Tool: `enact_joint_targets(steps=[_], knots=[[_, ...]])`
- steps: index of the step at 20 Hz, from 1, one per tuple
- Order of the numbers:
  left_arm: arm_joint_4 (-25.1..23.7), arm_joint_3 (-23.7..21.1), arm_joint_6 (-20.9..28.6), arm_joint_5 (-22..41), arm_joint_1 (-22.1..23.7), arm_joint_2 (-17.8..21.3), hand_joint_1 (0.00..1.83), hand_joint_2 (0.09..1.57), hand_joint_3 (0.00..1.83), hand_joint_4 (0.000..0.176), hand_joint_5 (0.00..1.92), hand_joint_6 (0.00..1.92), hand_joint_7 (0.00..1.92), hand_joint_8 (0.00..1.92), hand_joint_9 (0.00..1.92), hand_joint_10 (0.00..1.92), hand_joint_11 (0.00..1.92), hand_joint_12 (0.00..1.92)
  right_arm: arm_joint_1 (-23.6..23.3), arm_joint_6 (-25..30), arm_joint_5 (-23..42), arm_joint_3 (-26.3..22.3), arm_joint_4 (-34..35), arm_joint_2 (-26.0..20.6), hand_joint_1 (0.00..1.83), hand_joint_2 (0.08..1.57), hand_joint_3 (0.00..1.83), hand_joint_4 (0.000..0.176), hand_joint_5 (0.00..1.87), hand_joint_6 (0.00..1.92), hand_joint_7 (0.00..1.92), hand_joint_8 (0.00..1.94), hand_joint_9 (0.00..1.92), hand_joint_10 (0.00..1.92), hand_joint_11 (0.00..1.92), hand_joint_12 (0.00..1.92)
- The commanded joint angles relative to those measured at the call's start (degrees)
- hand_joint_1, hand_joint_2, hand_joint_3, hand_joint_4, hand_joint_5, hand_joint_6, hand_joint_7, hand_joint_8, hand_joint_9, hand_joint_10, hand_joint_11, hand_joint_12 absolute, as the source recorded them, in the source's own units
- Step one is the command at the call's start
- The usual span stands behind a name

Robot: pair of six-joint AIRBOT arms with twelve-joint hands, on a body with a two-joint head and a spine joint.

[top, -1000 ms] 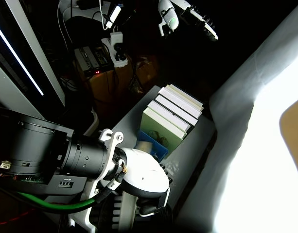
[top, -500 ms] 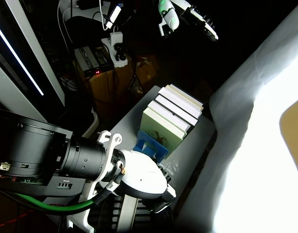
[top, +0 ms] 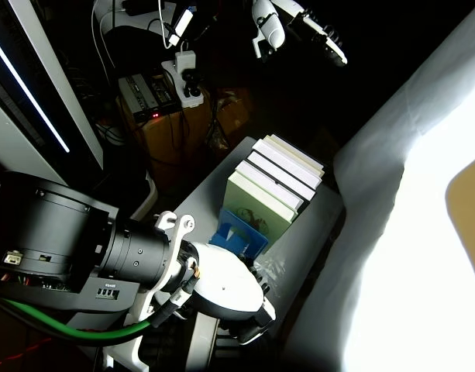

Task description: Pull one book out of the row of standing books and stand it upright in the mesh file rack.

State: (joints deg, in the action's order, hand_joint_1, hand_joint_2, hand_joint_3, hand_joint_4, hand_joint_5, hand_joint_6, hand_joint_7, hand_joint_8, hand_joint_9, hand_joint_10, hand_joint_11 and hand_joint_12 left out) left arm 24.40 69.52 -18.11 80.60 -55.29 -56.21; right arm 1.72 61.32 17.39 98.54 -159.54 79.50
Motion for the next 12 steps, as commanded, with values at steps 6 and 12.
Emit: enact_joint_targets(steps=[6,12], knots=[[1.0,0.5,0.3,7.8,-0.1,0.2,0.00,1.44,0.00,0.046,0.00,0.00,0.00,0.00,0.00,0.00,0.00,0.00,-0.4,-0.5,-4.7,0.3,-1.4,-0.8,1.20,1.05,0.00,0.000,0.42,0.24,0.43,0.02,0.15,0.92,0.00,1.80],[1.0,0.5,0.3,7.8,-0.1,0.2,0.00,1.43,0.00,0.042,0.00,0.00,0.00,0.00,0.00,0.00,0.00,0.00,-0.4,1.8,-4.9,-2.3,-1.4,-2.2,1.17,1.03,0.00,0.000,0.31,0.08,0.28,0.01,0.00,0.98,0.00,1.71]])
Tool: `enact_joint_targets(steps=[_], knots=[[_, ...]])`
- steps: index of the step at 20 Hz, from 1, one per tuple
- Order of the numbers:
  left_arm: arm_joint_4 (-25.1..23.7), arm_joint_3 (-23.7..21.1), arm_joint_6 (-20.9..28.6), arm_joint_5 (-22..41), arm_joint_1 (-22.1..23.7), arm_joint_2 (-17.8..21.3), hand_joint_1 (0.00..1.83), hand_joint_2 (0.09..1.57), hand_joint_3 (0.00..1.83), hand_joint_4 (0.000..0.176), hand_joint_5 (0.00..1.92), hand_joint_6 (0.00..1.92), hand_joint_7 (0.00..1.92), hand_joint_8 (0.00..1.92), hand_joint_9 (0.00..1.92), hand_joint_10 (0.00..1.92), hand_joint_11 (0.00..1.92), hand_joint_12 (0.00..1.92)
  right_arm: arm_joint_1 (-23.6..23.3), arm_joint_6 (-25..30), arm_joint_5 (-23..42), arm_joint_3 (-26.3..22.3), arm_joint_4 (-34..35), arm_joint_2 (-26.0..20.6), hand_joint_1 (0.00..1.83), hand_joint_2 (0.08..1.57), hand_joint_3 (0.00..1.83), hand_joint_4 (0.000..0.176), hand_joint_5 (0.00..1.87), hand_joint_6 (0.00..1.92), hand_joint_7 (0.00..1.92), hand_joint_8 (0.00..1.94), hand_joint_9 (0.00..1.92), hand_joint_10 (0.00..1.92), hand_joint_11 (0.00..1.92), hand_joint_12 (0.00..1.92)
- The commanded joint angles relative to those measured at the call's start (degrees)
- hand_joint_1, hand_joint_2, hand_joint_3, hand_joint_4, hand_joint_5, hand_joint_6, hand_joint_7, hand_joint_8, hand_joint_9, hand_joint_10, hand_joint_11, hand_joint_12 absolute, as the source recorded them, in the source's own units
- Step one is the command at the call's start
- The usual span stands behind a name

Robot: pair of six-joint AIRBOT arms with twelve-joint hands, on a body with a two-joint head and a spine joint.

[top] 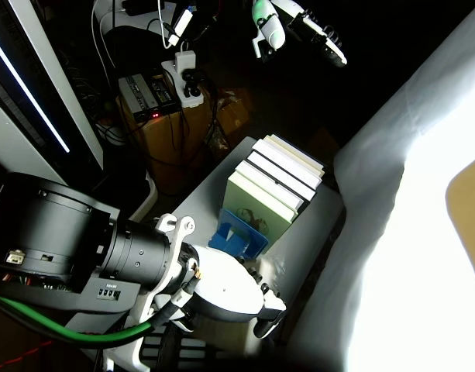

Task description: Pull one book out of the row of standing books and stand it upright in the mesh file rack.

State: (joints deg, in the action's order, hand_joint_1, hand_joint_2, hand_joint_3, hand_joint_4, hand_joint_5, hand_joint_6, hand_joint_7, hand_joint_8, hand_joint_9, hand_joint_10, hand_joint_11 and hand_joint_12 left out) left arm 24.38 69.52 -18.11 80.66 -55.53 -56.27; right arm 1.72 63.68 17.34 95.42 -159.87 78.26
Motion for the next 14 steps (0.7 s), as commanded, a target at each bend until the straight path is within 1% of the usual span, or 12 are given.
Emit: enact_joint_targets(steps=[1,3,4,5,6,7,9,10,11,12,13,14], knots=[[1.0,0.4,0.3,7.6,0.1,0.2,0.00,1.43,0.00,0.049,0.00,0.00,0.00,0.00,0.00,0.00,0.00,0.00,-0.5,0.8,-5.1,-0.2,-1.0,-2.1,1.12,1.03,0.00,0.000,0.32,0.06,0.28,0.01,0.04,1.01,0.00,1.76],[1.0,0.3,0.3,7.5,0.1,0.2,0.00,1.43,0.00,0.058,0.00,0.00,0.00,0.00,0.00,0.00,0.00,0.00,-0.5,1.3,-5.8,-3.1,-0.6,-2.7,0.97,1.09,0.01,0.000,0.25,0.01,0.21,0.00,0.00,0.82,0.00,1.71],[1.0,0.3,0.3,7.5,0.1,0.2,0.00,1.43,0.00,0.051,0.00,0.00,0.00,0.00,0.00,0.00,0.00,0.00,-0.6,1.3,-5.8,-4.0,-0.4,-3.0,0.87,1.12,0.03,0.000,0.24,0.01,0.21,0.00,0.01,0.82,0.00,1.71],[0.9,0.3,0.3,7.4,0.1,0.2,0.00,1.43,0.00,0.053,0.00,0.00,0.00,0.00,0.00,0.00,0.00,0.00,-2.6,1.3,-5.9,-5.8,0.4,-5.0,0.51,1.22,0.05,0.000,0.18,0.00,0.18,0.00,0.01,0.73,0.00,1.68],[0.7,0.2,0.3,7.2,0.1,0.2,0.00,1.43,0.00,0.057,0.00,0.00,0.00,0.00,0.00,0.00,0.00,0.00,-2.7,1.3,-6.5,-7.2,2.6,-6.4,0.33,1.28,0.04,0.000,0.11,0.00,0.13,0.00,0.00,0.62,0.00,1.62],[0.6,0.2,0.3,7.1,0.1,0.2,0.00,1.44,0.00,0.049,0.00,0.00,0.00,0.00,0.00,0.00,0.00,0.00,-2.7,0.7,-6.7,-8.3,5.6,-7.3,0.51,1.29,0.02,0.000,0.11,0.01,0.12,0.00,0.00,0.55,0.00,1.45],[0.3,0.2,0.3,6.8,0.1,0.1,0.00,1.45,0.00,0.039,0.00,0.00,0.00,0.00,0.00,0.00,0.00,0.00,-2.4,-10.5,-7.0,-10.2,20.9,-9.2,0.69,1.30,0.01,0.000,0.07,0.00,0.06,0.00,0.02,0.31,0.00,0.98],[0.1,0.1,0.3,6.5,0.1,0.1,0.02,1.45,0.00,0.033,0.00,0.00,0.00,0.00,0.00,0.00,0.00,0.00,-2.0,-19.0,-5.5,-10.4,34.3,-9.9,0.70,1.31,0.01,0.000,0.04,0.01,0.03,0.01,0.02,0.21,0.00,0.80],[-0.2,0.1,0.3,6.3,0.1,0.1,0.03,1.45,0.00,0.036,0.00,0.00,0.00,0.00,0.00,0.00,0.00,0.00,-1.2,-26.6,-3.3,-9.7,46.8,-10.0,0.67,1.33,0.01,0.000,0.01,0.00,0.01,0.00,0.02,0.05,0.00,0.55],[-0.4,0.0,0.3,6.1,0.2,0.1,0.03,1.45,0.00,0.036,0.00,0.00,0.00,0.00,0.00,0.00,0.00,0.00,-0.1,-32.1,-1.4,-9.1,58.8,-10.2,0.61,1.34,0.00,0.000,0.00,0.00,0.00,0.00,0.00,0.01,0.00,0.39],[-0.7,0.0,0.3,5.8,0.2,0.1,0.04,1.46,0.00,0.020,0.00,0.00,0.00,0.00,0.00,0.00,0.00,0.00,1.4,-39.9,2.4,-8.4,71.5,-10.4,0.58,1.33,0.00,0.000,0.00,0.00,0.00,0.00,0.04,0.02,0.00,0.64],[-1.1,0.0,0.3,5.5,0.4,0.1,0.10,1.45,0.00,0.007,0.00,0.00,0.00,0.00,0.00,0.00,0.00,0.00,2.8,-44.0,4.3,-8.4,79.7,-10.9,0.52,1.34,0.00,0.000,0.00,0.00,0.00,0.00,0.10,0.04,0.00,0.97]])
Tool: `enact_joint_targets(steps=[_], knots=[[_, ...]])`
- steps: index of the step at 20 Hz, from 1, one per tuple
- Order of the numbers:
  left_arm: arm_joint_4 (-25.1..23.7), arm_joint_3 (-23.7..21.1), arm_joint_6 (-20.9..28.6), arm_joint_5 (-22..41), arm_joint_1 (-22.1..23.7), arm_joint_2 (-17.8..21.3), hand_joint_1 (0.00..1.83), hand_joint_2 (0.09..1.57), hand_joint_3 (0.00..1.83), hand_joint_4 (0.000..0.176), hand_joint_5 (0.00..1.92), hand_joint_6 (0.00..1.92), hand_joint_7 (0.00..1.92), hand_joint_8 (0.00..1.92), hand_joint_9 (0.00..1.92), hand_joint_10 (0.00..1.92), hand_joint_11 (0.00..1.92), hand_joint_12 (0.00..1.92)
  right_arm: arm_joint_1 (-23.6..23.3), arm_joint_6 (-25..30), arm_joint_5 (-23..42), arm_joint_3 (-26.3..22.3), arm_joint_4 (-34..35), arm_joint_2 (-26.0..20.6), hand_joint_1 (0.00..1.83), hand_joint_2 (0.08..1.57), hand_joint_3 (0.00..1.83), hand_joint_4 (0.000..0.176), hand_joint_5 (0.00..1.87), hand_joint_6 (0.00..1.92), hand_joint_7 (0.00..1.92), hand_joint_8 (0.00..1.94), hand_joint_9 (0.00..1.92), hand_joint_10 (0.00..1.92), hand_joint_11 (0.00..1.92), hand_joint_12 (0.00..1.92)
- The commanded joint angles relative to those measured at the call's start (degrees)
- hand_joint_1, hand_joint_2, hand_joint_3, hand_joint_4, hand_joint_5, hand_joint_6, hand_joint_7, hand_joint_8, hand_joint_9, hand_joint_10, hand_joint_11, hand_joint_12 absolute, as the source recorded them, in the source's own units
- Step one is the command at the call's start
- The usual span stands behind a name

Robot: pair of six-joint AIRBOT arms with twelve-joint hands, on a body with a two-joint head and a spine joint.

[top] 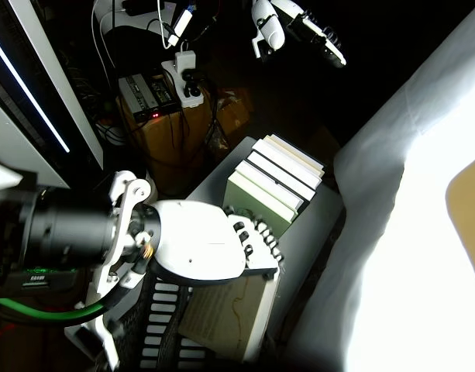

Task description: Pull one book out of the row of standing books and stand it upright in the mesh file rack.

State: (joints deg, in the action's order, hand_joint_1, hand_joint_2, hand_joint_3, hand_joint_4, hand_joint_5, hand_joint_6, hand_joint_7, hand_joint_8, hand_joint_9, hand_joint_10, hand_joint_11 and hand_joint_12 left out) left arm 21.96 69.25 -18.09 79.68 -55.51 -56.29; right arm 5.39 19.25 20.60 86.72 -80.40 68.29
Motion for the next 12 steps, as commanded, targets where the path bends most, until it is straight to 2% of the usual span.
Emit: enact_joint_targets(steps=[1,2,3,4,5,6,7,8,9,10,11,12], knots=[[0.9,0.3,0.2,6.2,0.5,0.1,0.14,1.45,0.00,0.002,0.00,0.00,0.00,0.00,0.00,0.00,0.00,0.00,-0.1,-1.3,2.6,0.0,5.0,-1.5,0.49,1.34,0.00,0.000,0.00,0.00,0.00,0.00,0.14,0.06,0.00,1.19],[0.2,0.3,0.2,5.6,0.8,0.1,0.12,1.45,0.00,0.000,0.00,0.00,0.00,0.00,0.00,0.00,0.00,0.00,1.1,-4.9,4.6,-0.9,11.5,-2.4,0.37,1.34,0.00,0.044,0.00,0.00,0.02,0.01,0.14,0.07,0.00,1.24],[-0.5,0.3,0.2,5.1,1.0,-0.1,0.09,1.44,0.00,0.000,0.00,0.00,0.00,0.00,0.00,0.00,0.00,0.00,2.4,-8.2,6.9,-1.8,18.1,-3.4,0.38,1.32,0.00,0.052,0.00,0.00,0.02,0.01,0.13,0.07,0.00,1.07],[-1.1,0.4,0.2,4.8,1.3,-0.2,0.08,1.44,0.00,0.000,0.00,0.00,0.00,0.00,0.00,0.00,0.00,0.00,4.1,-10.8,9.8,-2.8,24.9,-4.4,0.40,1.28,0.00,0.050,0.00,0.00,0.00,0.00,0.12,0.06,0.00,0.95],[-1.6,0.5,0.2,4.5,1.5,-0.4,0.08,1.45,0.00,0.000,0.00,0.00,0.00,0.00,0.00,0.00,0.00,0.00,5.3,-12.9,11.9,-3.5,29.4,-5.3,0.36,1.26,0.00,0.068,0.00,0.00,0.00,0.00,0.16,0.07,0.00,1.03],[-2.4,0.8,0.2,4.0,1.8,-0.7,0.08,1.46,0.01,0.000,0.00,0.00,0.00,0.00,0.00,0.00,0.00,0.00,7.5,-15.7,14.9,-4.7,35.2,-6.4,0.39,1.27,0.00,0.088,0.00,0.00,0.00,0.00,0.19,0.07,0.00,0.97],[-3.5,0.9,0.2,3.5,2.3,-0.9,0.13,1.46,0.00,0.000,0.00,0.00,0.00,0.00,0.00,0.00,0.00,0.00,9.9,-17.6,18.2,-6.0,40.4,-7.7,0.37,1.26,0.00,0.079,0.00,0.00,0.00,0.00,0.20,0.07,0.00,0.99],[-4.0,0.9,0.2,3.4,2.6,-0.9,0.14,1.46,0.00,0.000,0.00,0.00,0.00,0.00,0.00,0.00,0.00,0.00,11.0,-18.1,20.1,-6.7,42.6,-8.4,0.39,1.27,0.00,0.065,0.00,0.00,0.00,0.00,0.19,0.06,0.00,0.99],[-4.7,0.7,0.2,3.4,2.8,-0.9,0.15,1.46,0.00,0.000,0.00,0.00,0.00,0.00,0.00,0.00,0.00,0.00,12.2,-18.6,22.5,-7.8,45.2,-9.2,0.47,1.25,0.00,0.049,0.00,0.00,0.00,0.00,0.19,0.07,0.00,1.07],[-5.4,0.7,0.2,3.4,3.0,-0.9,0.19,1.45,0.00,0.000,0.00,0.00,0.00,0.00,0.00,0.00,0.00,0.00,13.0,-19.0,24.3,-8.7,47.0,-9.7,0.56,1.25,0.00,0.052,0.00,0.00,0.00,0.00,0.17,0.06,0.00,1.11],[-6.1,0.7,0.2,3.5,3.3,-1.0,0.16,1.45,0.00,0.000,0.00,0.00,0.00,0.00,0.00,0.00,0.00,0.00,14.0,-20.1,26.3,-9.7,48.9,-10.2,0.53,1.28,0.01,0.015,0.00,0.00,0.00,0.00,0.19,0.08,0.00,1.17],[-6.7,0.7,0.2,3.4,3.4,-1.1,0.17,1.44,0.00,0.000,0.00,0.00,0.00,0.00,0.00,0.00,0.00,0.00,14.6,-20.8,27.5,-10.4,49.9,-10.5,0.50,1.28,0.01,0.011,0.00,0.00,0.00,0.00,0.18,0.09,0.00,1.17]])
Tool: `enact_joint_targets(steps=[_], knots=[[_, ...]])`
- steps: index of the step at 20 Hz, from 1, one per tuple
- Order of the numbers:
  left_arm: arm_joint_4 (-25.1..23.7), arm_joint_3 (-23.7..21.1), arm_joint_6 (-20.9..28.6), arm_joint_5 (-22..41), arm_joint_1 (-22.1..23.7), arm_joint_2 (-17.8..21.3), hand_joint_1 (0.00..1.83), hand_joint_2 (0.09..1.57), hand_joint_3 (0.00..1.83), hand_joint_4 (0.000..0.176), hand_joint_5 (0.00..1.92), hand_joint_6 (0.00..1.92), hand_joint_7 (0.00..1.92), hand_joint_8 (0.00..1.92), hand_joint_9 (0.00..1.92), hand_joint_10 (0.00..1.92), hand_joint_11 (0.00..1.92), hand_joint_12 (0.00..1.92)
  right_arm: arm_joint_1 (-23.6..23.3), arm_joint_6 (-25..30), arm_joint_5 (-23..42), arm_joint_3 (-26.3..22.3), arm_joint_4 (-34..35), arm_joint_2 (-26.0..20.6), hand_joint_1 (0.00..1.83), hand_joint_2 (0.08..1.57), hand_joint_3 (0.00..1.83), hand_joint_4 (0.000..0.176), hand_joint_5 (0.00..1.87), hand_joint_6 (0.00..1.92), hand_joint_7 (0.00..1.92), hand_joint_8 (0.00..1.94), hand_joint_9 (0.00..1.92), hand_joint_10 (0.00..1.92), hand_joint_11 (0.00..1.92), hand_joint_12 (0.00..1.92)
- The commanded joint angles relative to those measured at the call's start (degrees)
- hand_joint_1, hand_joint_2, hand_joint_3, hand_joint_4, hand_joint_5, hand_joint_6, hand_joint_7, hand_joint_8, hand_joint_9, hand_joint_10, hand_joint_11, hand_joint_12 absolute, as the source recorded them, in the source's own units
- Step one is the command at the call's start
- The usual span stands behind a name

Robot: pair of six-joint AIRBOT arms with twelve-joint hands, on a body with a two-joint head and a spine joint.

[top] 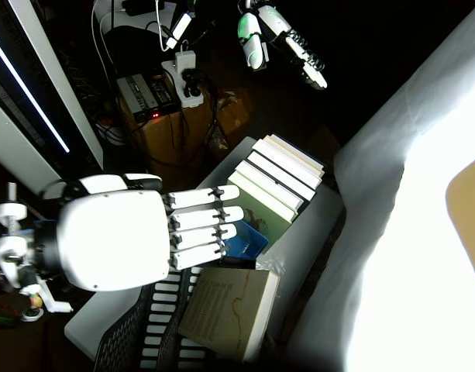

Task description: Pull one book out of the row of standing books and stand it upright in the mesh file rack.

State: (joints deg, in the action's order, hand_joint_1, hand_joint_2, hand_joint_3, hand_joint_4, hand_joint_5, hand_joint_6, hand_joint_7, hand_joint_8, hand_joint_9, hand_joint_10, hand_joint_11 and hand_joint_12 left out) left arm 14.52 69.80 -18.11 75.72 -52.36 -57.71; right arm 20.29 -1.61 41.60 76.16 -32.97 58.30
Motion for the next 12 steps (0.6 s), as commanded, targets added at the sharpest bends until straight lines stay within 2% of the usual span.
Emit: enact_joint_targets(steps=[1,3,4,5,6,7,8,9,10,11,12], knots=[[-0.1,0.2,0.3,7.1,0.7,0.2,0.29,1.45,0.00,0.000,0.00,0.00,0.00,0.00,0.00,0.00,0.00,0.00,0.4,-0.5,7.7,-0.5,3.5,-1.0,0.46,1.26,0.00,0.005,0.00,0.00,0.00,0.00,0.13,0.07,0.00,1.04],[-2.1,0.1,0.3,6.7,1.9,0.0,0.34,1.43,0.00,0.000,0.00,0.00,0.00,0.00,0.00,0.00,0.00,0.00,2.1,-2.3,10.7,-2.4,6.4,-2.3,0.43,1.23,0.00,0.000,0.00,0.00,0.00,0.00,0.17,0.09,0.00,0.94],[-2.7,0.1,0.3,6.7,2.3,0.0,0.28,1.43,0.00,0.000,0.00,0.00,0.00,0.00,0.00,0.00,0.00,0.00,2.4,-3.0,11.5,-3.0,7.3,-2.7,0.39,1.21,0.00,0.011,0.00,0.00,0.00,0.00,0.16,0.09,0.00,0.82],[-3.4,0.1,0.3,6.9,2.5,0.0,0.15,1.42,0.00,0.000,0.00,0.00,0.00,0.00,0.00,0.00,0.00,0.00,3.0,-4.8,12.9,-4.1,8.8,-3.4,0.38,1.19,0.00,0.023,0.00,0.00,0.00,0.00,0.15,0.08,0.00,0.72],[-4.0,0.0,0.3,7.1,2.6,0.1,0.08,1.40,0.00,0.000,0.00,0.00,0.00,0.00,0.00,0.00,0.00,0.00,3.6,-5.9,14.2,-4.9,10.0,-3.9,0.34,1.18,0.00,0.011,0.00,0.00,0.00,0.00,0.12,0.06,0.00,0.66],[-4.5,-0.1,0.3,7.4,2.6,0.2,0.04,1.38,0.00,0.003,0.00,0.00,0.00,0.00,0.00,0.00,0.00,0.00,4.2,-6.6,15.5,-5.5,11.0,-4.4,0.36,1.24,0.01,0.015,0.00,0.00,0.00,0.00,0.13,0.06,0.00,0.48],[-4.9,-0.2,0.3,7.6,2.7,0.3,0.13,1.33,0.00,0.061,0.00,0.00,0.00,0.00,0.00,0.00,0.00,0.00,4.7,-7.1,16.4,-6.1,11.6,-4.8,0.36,1.31,0.02,0.000,0.00,0.00,0.00,0.00,0.16,0.06,0.00,0.38],[-5.2,-0.3,0.3,7.7,2.8,0.3,0.12,1.30,0.00,0.105,0.00,0.00,0.00,0.00,0.00,0.00,0.00,0.00,5.1,-7.6,17.2,-6.6,12.3,-5.3,0.39,1.33,0.01,0.005,0.00,0.00,0.00,0.00,0.17,0.06,0.00,0.55],[-5.6,-0.3,0.3,7.7,3.0,0.3,0.13,1.30,0.00,0.115,0.00,0.00,0.00,0.00,0.00,0.00,0.00,0.00,5.6,-8.3,18.0,-7.2,13.1,-5.7,0.45,1.32,0.00,0.014,0.00,0.00,0.00,0.00,0.17,0.05,0.00,0.63],[-6.0,-0.4,0.3,7.6,3.2,0.4,0.14,1.32,0.00,0.107,0.00,0.00,0.00,0.00,0.00,0.00,0.00,0.00,6.2,-9.0,18.8,-7.7,13.7,-6.1,0.47,1.30,0.00,0.016,0.00,0.00,0.00,0.00,0.18,0.05,0.00,0.64],[-6.5,-0.5,0.3,7.6,3.3,0.5,0.15,1.32,0.00,0.113,0.00,0.00,0.00,0.00,0.00,0.00,0.00,0.00,6.8,-9.4,19.6,-8.2,14.2,-6.5,0.47,1.27,0.00,0.028,0.00,0.00,0.00,0.00,0.19,0.06,0.00,0.64]])
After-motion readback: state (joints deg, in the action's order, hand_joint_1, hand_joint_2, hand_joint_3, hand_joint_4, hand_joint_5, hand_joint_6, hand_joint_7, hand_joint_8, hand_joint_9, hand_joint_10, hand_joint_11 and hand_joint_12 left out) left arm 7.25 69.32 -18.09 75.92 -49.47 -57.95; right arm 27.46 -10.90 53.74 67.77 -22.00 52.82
